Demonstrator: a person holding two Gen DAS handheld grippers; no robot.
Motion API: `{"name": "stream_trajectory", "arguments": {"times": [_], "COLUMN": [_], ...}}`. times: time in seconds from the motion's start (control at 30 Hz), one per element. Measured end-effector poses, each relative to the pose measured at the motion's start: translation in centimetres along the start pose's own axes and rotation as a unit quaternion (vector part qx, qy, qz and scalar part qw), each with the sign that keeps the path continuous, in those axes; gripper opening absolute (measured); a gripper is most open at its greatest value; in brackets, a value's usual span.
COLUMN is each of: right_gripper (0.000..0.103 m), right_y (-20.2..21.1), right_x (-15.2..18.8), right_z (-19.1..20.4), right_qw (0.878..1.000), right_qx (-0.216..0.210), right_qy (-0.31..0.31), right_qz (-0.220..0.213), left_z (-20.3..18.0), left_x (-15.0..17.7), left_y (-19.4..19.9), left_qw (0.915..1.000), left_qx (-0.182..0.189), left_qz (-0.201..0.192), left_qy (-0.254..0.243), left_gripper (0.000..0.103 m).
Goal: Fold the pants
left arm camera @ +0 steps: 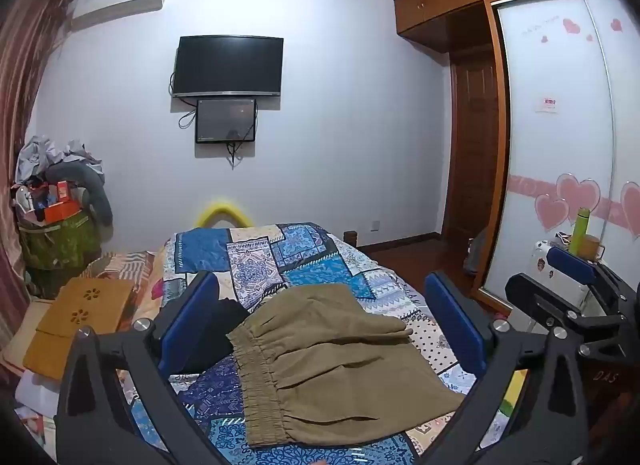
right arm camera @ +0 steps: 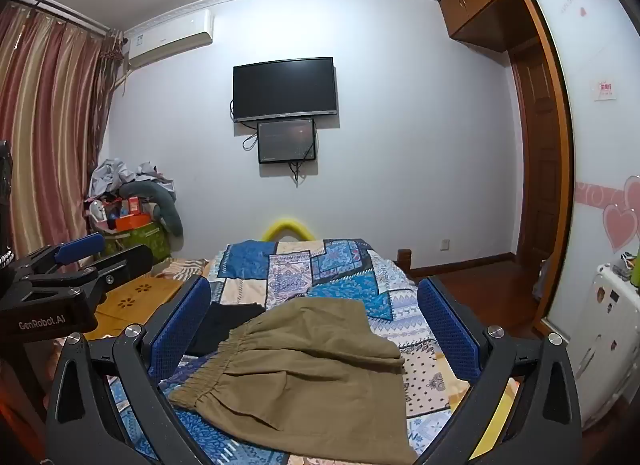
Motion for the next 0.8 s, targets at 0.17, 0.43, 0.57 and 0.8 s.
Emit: {"name": "stream_trajectory", "arguments": {"times": [0.17,0.43,0.57,0.8], "right_gripper": [0.103,0.103,0.103,0.103], "right_y": [-0.11,-0.18,-0.22,-0.26], "right_x": [-0.04,-0.03,0.01,-0.09], "right_z": [-0.11,-0.16,-0.15,-0.43], "right_qw": [1.000,1.000,1.000,1.000], "right_qx": [-0.001,-0.001,-0.001,-0.001], "right_qy": [-0.004,-0.006,-0.006,-0.007], "right_qz": [0.002,0.004,0.005,0.006], "left_z": [0.01,-0.10,-0.11,-0.11], "left_x": [0.04,-0.82,-0.69,-0.48], "left_y": [0.02,-0.19,-0.15,-0.17], "left_qw": [1.0000,1.0000,1.0000,1.0000], "left_qx": [0.002,0.001,0.002,0.001], "left_qz": [0.001,0.000,-0.002,-0.006], "left_qy": [-0.001,-0.002,-0.003,-0.002], "left_gripper": [0.103,0.103,0.103,0.103]}}
Point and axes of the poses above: each gripper's, at about its wrist camera, not at the fingertips, and y roughly against the way its jaws point, z to its left, x to its underside, the point moved 3 cm from there along -y, roughly the way its jaws point, and after that the axes turned 14 degrees about x, right-handed, at the moved point
